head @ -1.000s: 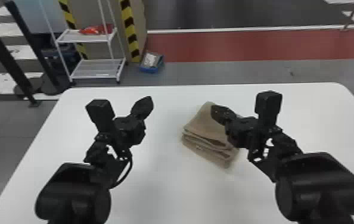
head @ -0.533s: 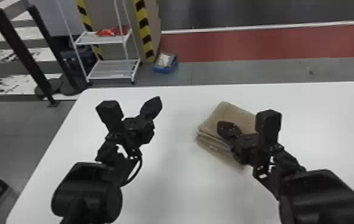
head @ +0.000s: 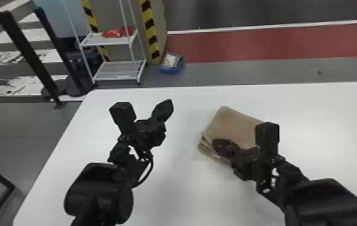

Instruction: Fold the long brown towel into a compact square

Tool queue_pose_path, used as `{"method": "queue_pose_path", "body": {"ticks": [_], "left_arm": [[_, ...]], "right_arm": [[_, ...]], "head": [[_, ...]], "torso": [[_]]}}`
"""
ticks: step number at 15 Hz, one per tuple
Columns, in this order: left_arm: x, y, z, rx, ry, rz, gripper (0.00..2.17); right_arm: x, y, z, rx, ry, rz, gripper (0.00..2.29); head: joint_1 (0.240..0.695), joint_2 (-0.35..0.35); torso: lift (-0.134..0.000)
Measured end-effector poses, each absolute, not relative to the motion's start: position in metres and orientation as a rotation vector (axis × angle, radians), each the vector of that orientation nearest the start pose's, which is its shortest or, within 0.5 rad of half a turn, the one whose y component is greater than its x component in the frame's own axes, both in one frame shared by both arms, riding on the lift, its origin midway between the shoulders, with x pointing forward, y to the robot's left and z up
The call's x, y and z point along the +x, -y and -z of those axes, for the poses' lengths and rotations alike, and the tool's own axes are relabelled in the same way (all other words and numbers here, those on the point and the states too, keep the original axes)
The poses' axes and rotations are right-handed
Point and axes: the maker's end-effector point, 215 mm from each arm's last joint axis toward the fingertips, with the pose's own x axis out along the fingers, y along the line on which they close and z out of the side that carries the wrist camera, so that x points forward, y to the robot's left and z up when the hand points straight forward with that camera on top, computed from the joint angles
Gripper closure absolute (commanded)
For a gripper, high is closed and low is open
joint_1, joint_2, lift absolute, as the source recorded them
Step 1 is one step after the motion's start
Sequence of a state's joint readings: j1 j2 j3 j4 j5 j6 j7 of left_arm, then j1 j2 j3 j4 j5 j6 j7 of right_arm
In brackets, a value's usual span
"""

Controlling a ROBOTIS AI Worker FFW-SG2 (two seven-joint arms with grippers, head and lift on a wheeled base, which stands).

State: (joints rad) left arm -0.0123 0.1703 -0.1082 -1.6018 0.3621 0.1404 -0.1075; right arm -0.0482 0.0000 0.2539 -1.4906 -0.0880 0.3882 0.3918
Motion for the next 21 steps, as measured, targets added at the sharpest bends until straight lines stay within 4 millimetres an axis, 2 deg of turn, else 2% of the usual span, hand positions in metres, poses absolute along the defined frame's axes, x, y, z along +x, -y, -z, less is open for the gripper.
{"method": "queue_pose_path", "body": {"ticks": [3,5,6,8,10,11,12,13,16,19,21], "left_arm": [[0.591,-0.191,0.367,-0.185,-0.129,0.228,2.14],[0.589,-0.194,0.376,-0.174,-0.145,0.221,2.14],[0.588,-0.196,0.382,-0.165,-0.156,0.215,2.14],[0.583,-0.201,0.395,-0.154,-0.177,0.205,2.14],[0.576,-0.202,0.405,-0.151,-0.194,0.207,2.14],[0.572,-0.201,0.41,-0.152,-0.203,0.211,2.14],[0.569,-0.199,0.415,-0.153,-0.214,0.216,2.14],[0.565,-0.195,0.42,-0.155,-0.224,0.226,2.14],[0.554,-0.185,0.433,-0.163,-0.248,0.246,2.14],[0.546,-0.18,0.444,-0.156,-0.267,0.246,2.14],[0.543,-0.172,0.446,-0.159,-0.272,0.263,2.14]], "right_arm": [[0.513,-0.002,0.438,0.161,-0.407,-0.678,2.12],[0.507,0.002,0.409,0.193,-0.35,-0.679,2.12],[0.506,0.011,0.388,0.202,-0.298,-0.669,2.12],[0.509,0.044,0.351,0.2,-0.203,-0.608,2.12],[0.517,0.102,0.329,0.176,-0.146,-0.495,2.12],[0.521,0.137,0.324,0.161,-0.132,-0.432,2.12],[0.523,0.174,0.322,0.147,-0.127,-0.369,2.12],[0.522,0.21,0.321,0.135,-0.122,-0.312,2.12],[0.508,0.301,0.318,0.13,-0.101,-0.185,2.12],[0.487,0.368,0.317,0.14,-0.069,-0.072,2.12],[0.474,0.408,0.32,0.163,-0.061,-0.001,2.12]], "head": [[0.695,0.189],[0.695,0.19],[0.695,0.186],[0.695,0.166],[0.695,0.12],[0.695,0.064],[0.695,0.036],[0.695,0.007],[0.695,-0.106],[0.695,-0.174],[0.695,-0.244]], "torso": [[-0.123],[-0.123],[-0.123],[-0.123],[-0.123],[-0.123],[-0.123],[-0.123],[-0.123],[-0.123],[-0.123]]}}
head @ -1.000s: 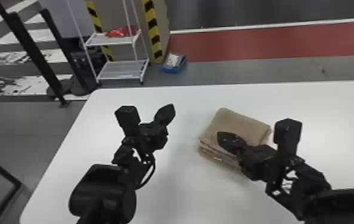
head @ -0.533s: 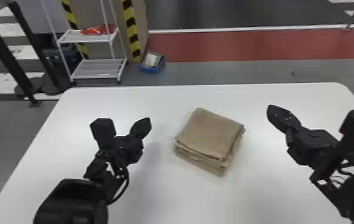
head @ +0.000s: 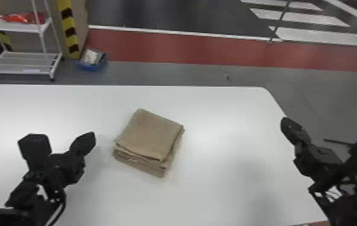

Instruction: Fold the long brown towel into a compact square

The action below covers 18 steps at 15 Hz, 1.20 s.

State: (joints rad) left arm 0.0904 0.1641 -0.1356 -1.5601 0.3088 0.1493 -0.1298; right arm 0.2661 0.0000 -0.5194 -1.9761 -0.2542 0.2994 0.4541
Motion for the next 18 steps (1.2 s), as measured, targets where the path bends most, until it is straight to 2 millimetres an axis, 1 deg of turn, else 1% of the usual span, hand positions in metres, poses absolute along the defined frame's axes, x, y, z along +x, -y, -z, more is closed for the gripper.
{"method": "queue_pose_path", "body": {"ticks": [2,3,4,6,8,10,12,14,15,17,18], "left_arm": [[0.54,-0.162,0.448,-0.166,-0.276,0.284,2.14],[0.537,-0.157,0.452,-0.169,-0.283,0.294,2.14],[0.535,-0.153,0.456,-0.171,-0.291,0.302,2.14],[0.529,-0.144,0.464,-0.177,-0.307,0.318,2.14],[0.52,-0.131,0.468,-0.179,-0.317,0.341,2.14],[0.508,-0.121,0.469,-0.184,-0.325,0.363,2.14],[0.491,-0.109,0.469,-0.192,-0.34,0.388,2.14],[0.474,-0.092,0.471,-0.2,-0.361,0.42,2.14],[0.466,-0.079,0.474,-0.203,-0.376,0.442,2.14],[0.453,-0.056,0.479,-0.201,-0.395,0.479,2.14],[0.45,-0.05,0.479,-0.19,-0.397,0.485,2.14]], "right_arm": [[0.461,0.439,0.322,0.189,-0.053,0.051,2.12],[0.455,0.447,0.324,0.2,-0.051,0.062,2.12],[0.452,0.45,0.325,0.205,-0.047,0.063,2.12],[0.451,0.446,0.325,0.209,-0.042,0.049,2.12],[0.452,0.441,0.325,0.214,-0.04,0.035,2.12],[0.452,0.439,0.325,0.226,-0.035,0.026,2.12],[0.453,0.438,0.325,0.237,-0.031,0.022,2.12],[0.454,0.437,0.326,0.245,-0.03,0.02,2.12],[0.455,0.435,0.327,0.248,-0.03,0.017,2.12],[0.456,0.433,0.328,0.253,-0.03,0.013,2.12],[0.456,0.432,0.328,0.256,-0.03,0.01,2.12]], "head": [[0.695,-0.285],[0.695,-0.303],[0.695,-0.323],[0.695,-0.329],[0.695,-0.337],[0.695,-0.35],[0.695,-0.35],[0.695,-0.35],[0.695,-0.35],[0.695,-0.35],[0.695,-0.35]], "torso": [[-0.123],[-0.123],[-0.123],[-0.123],[-0.123],[-0.123],[-0.123],[-0.123],[-0.123],[-0.123],[-0.123]]}}
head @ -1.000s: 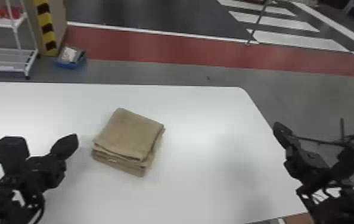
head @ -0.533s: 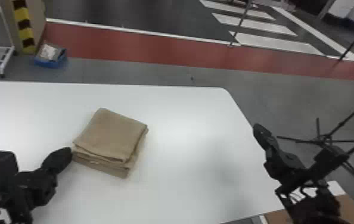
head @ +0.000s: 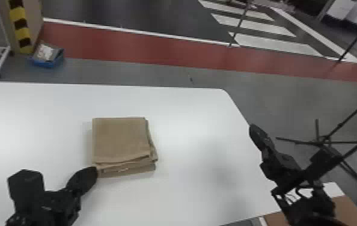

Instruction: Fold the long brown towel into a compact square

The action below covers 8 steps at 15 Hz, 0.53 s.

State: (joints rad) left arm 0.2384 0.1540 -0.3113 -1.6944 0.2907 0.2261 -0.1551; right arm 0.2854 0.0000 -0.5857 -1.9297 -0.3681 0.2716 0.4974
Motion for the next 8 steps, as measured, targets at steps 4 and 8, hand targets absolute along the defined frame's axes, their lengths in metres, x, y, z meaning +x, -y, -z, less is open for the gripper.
{"method": "queue_pose_path", "body": {"ticks": [4,8], "left_arm": [[0.462,-0.081,0.439,-0.179,-0.308,0.401,1.25],[0.489,-0.148,0.334,-0.102,-0.023,0.167,0.01]], "right_arm": [[0.454,0.413,0.32,0.251,-0.04,-0.037,1.17],[0.449,0.352,0.309,0.213,-0.069,-0.151,0.0]], "head": [[0.695,-0.35],[0.695,-0.248]], "torso": [[-0.123],[-0.123]]}}
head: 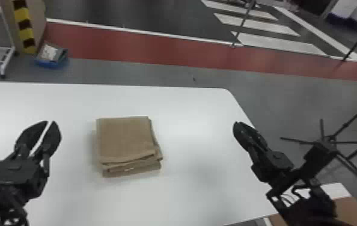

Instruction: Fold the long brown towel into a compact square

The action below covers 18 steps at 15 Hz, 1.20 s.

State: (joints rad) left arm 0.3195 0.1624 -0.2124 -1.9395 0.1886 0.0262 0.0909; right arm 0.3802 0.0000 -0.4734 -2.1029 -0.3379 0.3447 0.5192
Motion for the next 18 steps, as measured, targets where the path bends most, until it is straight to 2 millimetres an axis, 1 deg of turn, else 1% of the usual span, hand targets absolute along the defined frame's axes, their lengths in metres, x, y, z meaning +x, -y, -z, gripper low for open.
{"method": "queue_pose_path", "body": {"ticks": [1,2,3,4,5,6,7,8,9,11,13,14,16,18], "left_arm": [[0.49,-0.156,0.313,-0.093,0.037,0.14,0.01],[0.49,-0.16,0.3,-0.083,0.076,0.126,0.02],[0.489,-0.16,0.291,-0.062,0.105,0.119,0.03],[0.489,-0.16,0.287,-0.042,0.119,0.114,0.03],[0.487,-0.16,0.288,-0.034,0.118,0.107,0.03],[0.485,-0.161,0.291,-0.034,0.113,0.101,0.03],[0.481,-0.163,0.293,-0.036,0.107,0.095,0.03],[0.477,-0.167,0.294,-0.036,0.103,0.089,0.03],[0.472,-0.175,0.296,-0.033,0.097,0.079,0.03],[0.465,-0.194,0.299,-0.023,0.08,0.051,0.03],[0.464,-0.21,0.303,-0.015,0.066,0.024,0.03],[0.463,-0.218,0.304,-0.01,0.062,0.009,0.03],[0.461,-0.237,0.305,-0.006,0.053,-0.021,0.03],[0.459,-0.25,0.308,-0.012,0.041,-0.039,0.03]], "right_arm": [[0.447,0.329,0.311,0.204,-0.095,-0.192,0.04],[0.446,0.307,0.314,0.19,-0.116,-0.222,0.06],[0.445,0.283,0.316,0.164,-0.135,-0.236,0.06],[0.444,0.262,0.316,0.137,-0.137,-0.228,0.06],[0.444,0.243,0.313,0.119,-0.117,-0.217,0.06],[0.442,0.231,0.308,0.113,-0.089,-0.202,0.06],[0.437,0.222,0.302,0.114,-0.053,-0.176,0.06],[0.432,0.219,0.299,0.118,-0.029,-0.157,0.06],[0.427,0.217,0.298,0.122,-0.013,-0.143,0.06],[0.423,0.217,0.304,0.104,-0.015,-0.128,0.06],[0.418,0.218,0.309,0.084,-0.021,-0.124,0.07],[0.416,0.221,0.31,0.075,-0.021,-0.121,0.07],[0.412,0.232,0.311,0.056,-0.018,-0.117,0.07],[0.409,0.241,0.309,0.047,-0.014,-0.121,0.07]], "head": [[0.695,-0.218],[0.695,-0.193],[0.695,-0.146],[0.695,-0.146],[0.695,-0.105],[0.695,-0.088],[0.695,-0.078],[0.695,-0.069],[0.695,-0.052],[0.695,-0.032],[0.695,-0.017],[0.695,-0.01],[0.695,0.005],[0.695,0.01]], "torso": [[-0.123],[-0.123],[-0.123],[-0.123],[-0.123],[-0.123],[-0.123],[-0.123],[-0.123],[-0.123],[-0.123],[-0.123],[-0.123],[-0.123]]}}
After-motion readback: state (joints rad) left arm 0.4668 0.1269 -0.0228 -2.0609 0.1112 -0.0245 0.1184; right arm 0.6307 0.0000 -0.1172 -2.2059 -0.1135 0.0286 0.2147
